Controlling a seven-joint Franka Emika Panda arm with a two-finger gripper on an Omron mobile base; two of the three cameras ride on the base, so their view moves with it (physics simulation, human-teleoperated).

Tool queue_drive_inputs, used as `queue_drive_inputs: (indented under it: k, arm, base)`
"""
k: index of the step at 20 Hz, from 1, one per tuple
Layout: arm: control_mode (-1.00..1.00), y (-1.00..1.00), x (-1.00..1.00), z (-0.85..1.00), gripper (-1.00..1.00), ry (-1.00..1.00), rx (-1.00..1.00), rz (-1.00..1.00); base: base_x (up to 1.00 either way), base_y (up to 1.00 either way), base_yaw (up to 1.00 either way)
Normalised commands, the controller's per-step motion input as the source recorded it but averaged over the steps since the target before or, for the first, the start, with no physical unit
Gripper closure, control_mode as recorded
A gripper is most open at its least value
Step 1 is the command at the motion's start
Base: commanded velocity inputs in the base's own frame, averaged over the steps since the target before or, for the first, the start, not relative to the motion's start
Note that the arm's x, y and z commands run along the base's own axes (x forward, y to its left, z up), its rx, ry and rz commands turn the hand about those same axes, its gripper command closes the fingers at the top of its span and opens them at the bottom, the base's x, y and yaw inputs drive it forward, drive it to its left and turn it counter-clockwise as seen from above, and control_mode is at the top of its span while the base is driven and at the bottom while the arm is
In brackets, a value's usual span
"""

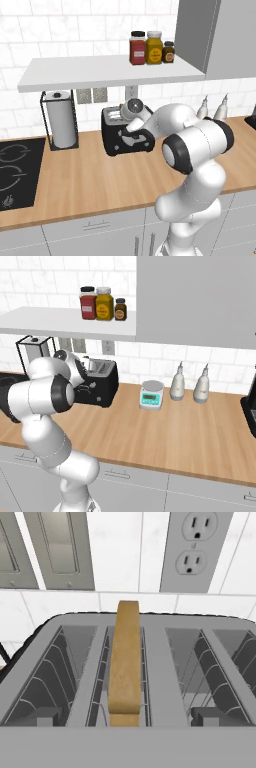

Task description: Start the toaster. Once the lever pops up, take the bread to the plate on the dining counter.

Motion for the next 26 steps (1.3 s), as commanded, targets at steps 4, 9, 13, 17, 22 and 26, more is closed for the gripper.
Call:
queue_drive_inputs:
  k: [4, 9, 13, 17, 22, 26]
  arm:
    - [-1.00, 0.00, 0.04, 0.00, -1.00, 0.00, 0.00, 0.00]
    - [-1.00, 0.00, 0.01, 0.00, -1.00, 0.00, 0.00, 0.00]
    - [-1.00, 0.00, 0.02, 0.00, -1.00, 0.00, 0.00, 0.00]
    - [-1.00, 0.00, 0.04, 0.00, -1.00, 0.00, 0.00, 0.00]
    - [-1.00, 0.00, 0.02, 0.00, -1.00, 0.00, 0.00, 0.00]
    - [-1.00, 0.00, 0.00, 0.00, 1.00, 0.00, 0.00, 0.00]
  base:
    - [0.00, 0.00, 0.00]
    - [0.00, 0.00, 0.00]
    - [0.00, 0.00, 0.00]
    - [0.00, 0.00, 0.00]
    - [0.00, 0.00, 0.00]
    - [0.00, 0.00, 0.00]
